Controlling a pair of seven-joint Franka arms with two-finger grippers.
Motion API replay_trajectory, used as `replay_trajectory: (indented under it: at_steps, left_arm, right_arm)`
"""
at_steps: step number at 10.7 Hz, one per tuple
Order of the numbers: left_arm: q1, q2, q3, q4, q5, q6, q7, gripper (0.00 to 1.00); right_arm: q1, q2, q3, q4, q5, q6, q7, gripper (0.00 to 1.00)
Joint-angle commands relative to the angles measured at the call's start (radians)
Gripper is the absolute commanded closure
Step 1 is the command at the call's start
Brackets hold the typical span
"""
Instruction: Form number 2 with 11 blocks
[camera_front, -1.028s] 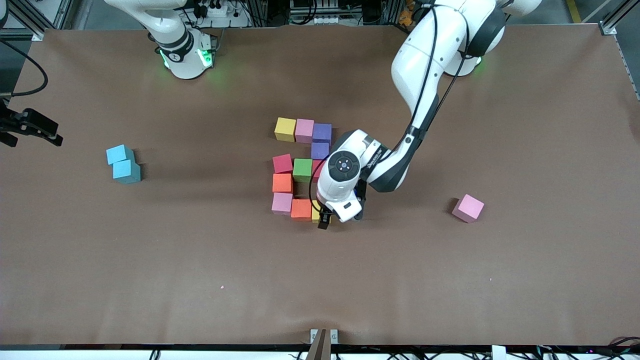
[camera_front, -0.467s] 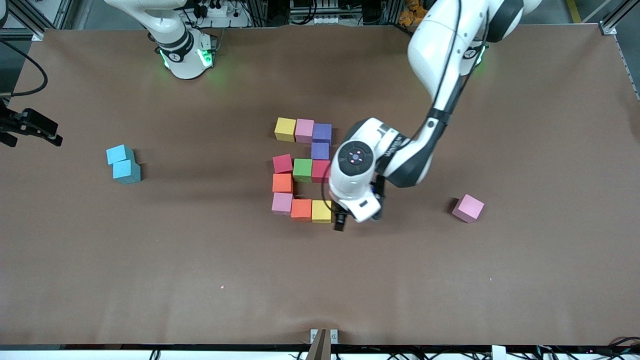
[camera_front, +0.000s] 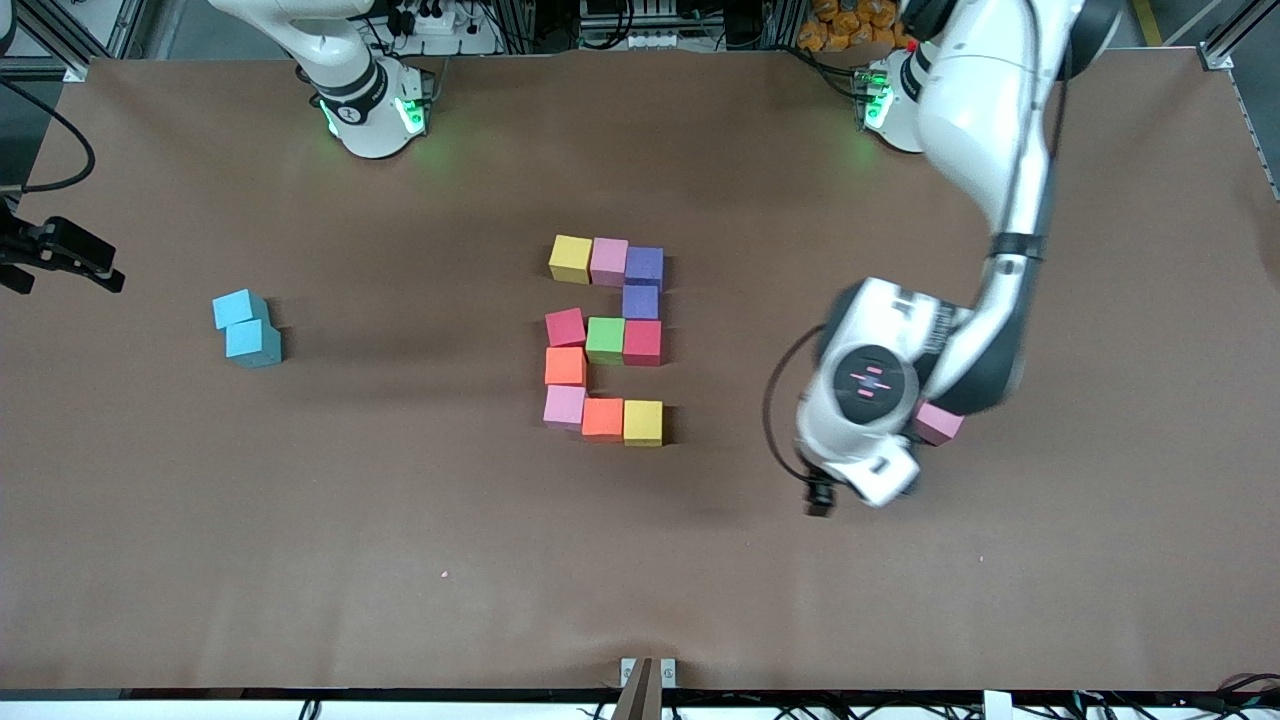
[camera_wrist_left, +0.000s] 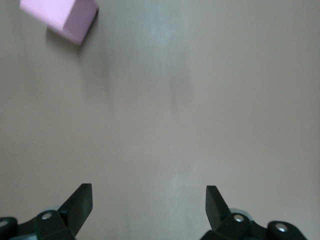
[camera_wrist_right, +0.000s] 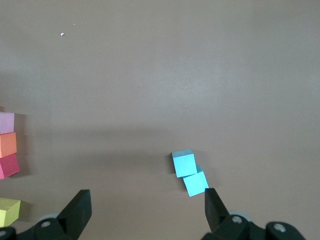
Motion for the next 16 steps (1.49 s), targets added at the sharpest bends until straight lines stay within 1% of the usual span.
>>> replay_trajectory:
  at_steps: [1,3,4,5,7,9,11,12,13,16]
  left_arm:
    - [0.08,-0.073,-0.013,-0.055,0.023,-0.017,0.068,0.0]
    - [0.138,-0.135,-0.017,-0.11,0.02,-0.017,0.129,0.0]
    - [0.154,-0.18,-0.023,-0.157,0.01,-0.017,0.132,0.0]
    - [0.16,-0.227,-0.026,-0.217,0.006,-0.014,0.132,0.0]
    - [0.166,-0.272,-0.028,-0.28,-0.013,-0.011,0.146,0.0]
    - [0.214,-0.336,-0.048,-0.358,-0.052,-0.01,0.261,0.0]
    - [0.269,-0.463,-0.049,-0.504,-0.093,-0.008,0.414,0.0]
    - [0.278,-0.508,-0.049,-0.55,-0.125,-0.006,0.488,0.0]
    - [0.286,-0.521,-0.049,-0.56,-0.127,-0.006,0.52,0.0]
    - [0.294,-0.518,-0.043,-0.563,-0.121,-0.006,0.637,0.0]
  right_arm:
    - [0.003,-0.01,-0.001,0.001,-0.013,-0.003,0.008,0.0]
    - [0.003,-0.01,-0.001,0.001,-0.013,-0.003,0.008,0.0]
    - [0.003,-0.01,-0.001,0.001,-0.013,-0.003,0.008,0.0]
    - [0.003,-0.01,-0.001,0.003,-0.013,-0.003,0.008,0.0]
    - [0.003,-0.01,-0.001,0.001,-0.013,-0.002,0.008,0.0]
    - [0.003,-0.01,-0.001,0.001,-0.013,-0.001,0.008,0.0]
    - [0.003,-0.01,-0.001,0.001,-0.013,-0.001,0.008,0.0]
    - [0.003,-0.01,-0.001,0.001,-0.013,-0.001,0.008,0.0]
    - [0.003,-0.01,-0.001,0.003,-0.013,-0.001,0.008,0.0]
    - [0.003,-0.01,-0.001,0.003,-0.013,-0.001,0.008,0.0]
